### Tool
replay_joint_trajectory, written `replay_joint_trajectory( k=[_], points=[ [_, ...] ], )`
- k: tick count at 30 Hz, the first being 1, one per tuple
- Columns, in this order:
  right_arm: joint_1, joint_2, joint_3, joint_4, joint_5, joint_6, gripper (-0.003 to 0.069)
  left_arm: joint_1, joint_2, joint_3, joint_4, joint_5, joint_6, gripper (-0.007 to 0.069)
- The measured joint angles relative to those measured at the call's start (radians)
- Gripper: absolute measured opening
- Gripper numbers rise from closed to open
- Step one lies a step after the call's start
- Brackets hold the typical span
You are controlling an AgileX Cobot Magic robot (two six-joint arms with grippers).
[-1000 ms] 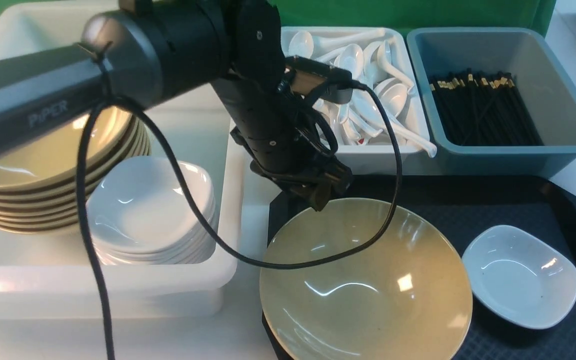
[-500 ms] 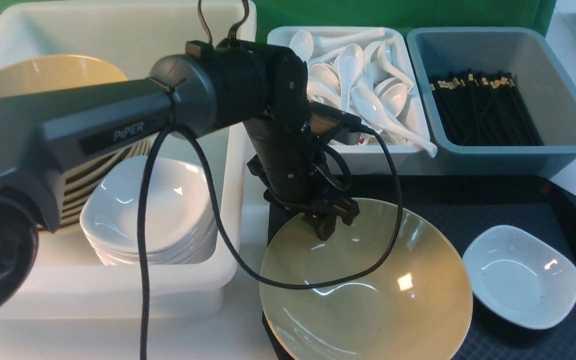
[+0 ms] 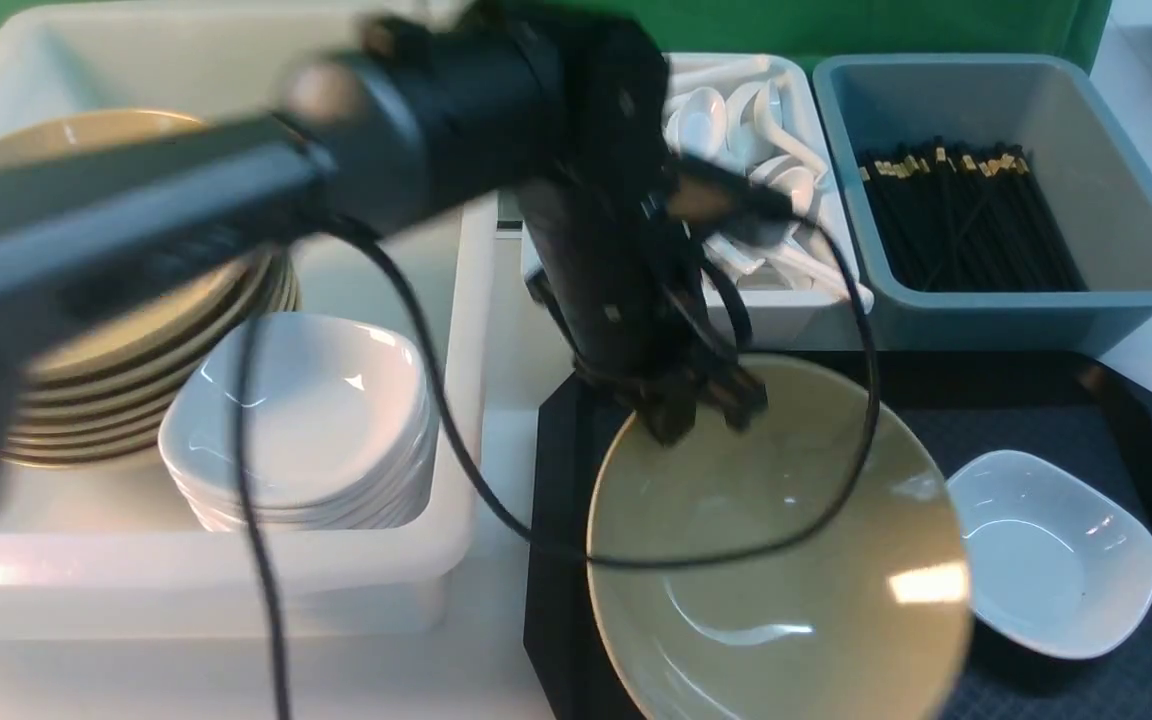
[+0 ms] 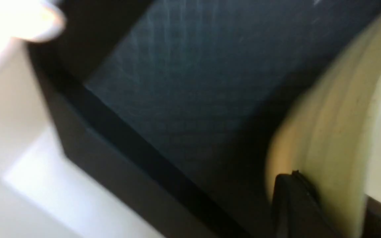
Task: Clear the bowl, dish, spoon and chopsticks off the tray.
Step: Use the left arm to put the noodle bowl into the large storage box on the left
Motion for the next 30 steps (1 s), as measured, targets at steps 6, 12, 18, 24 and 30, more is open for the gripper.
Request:
replay_joint_trajectory(
  k=[6,12,18,24,30],
  points=[
    [0.000,0.003,-0.032,0.072,-0.015,-0.066,0.0250,0.240,-0.245,-0.015,-0.139,0.056,0.018,0.0006],
    [0.000,0.020,-0.082,0.245,-0.098,-0.203,0.0038,0.647,-0.428,-0.016,-0.232,0.117,0.026,0.0006],
    [0.000,0.043,-0.085,0.278,-0.158,-0.245,0.0034,1.033,-0.497,0.071,-0.283,0.104,0.023,0.0006],
    [0.000,0.070,-0.085,0.279,-0.162,-0.272,0.0034,1.208,-0.492,0.261,-0.326,-0.057,0.011,0.0006],
    [0.000,0.098,-0.085,0.280,-0.164,-0.291,0.0034,1.211,-0.441,0.417,-0.354,-0.222,0.022,0.0023]
  ],
)
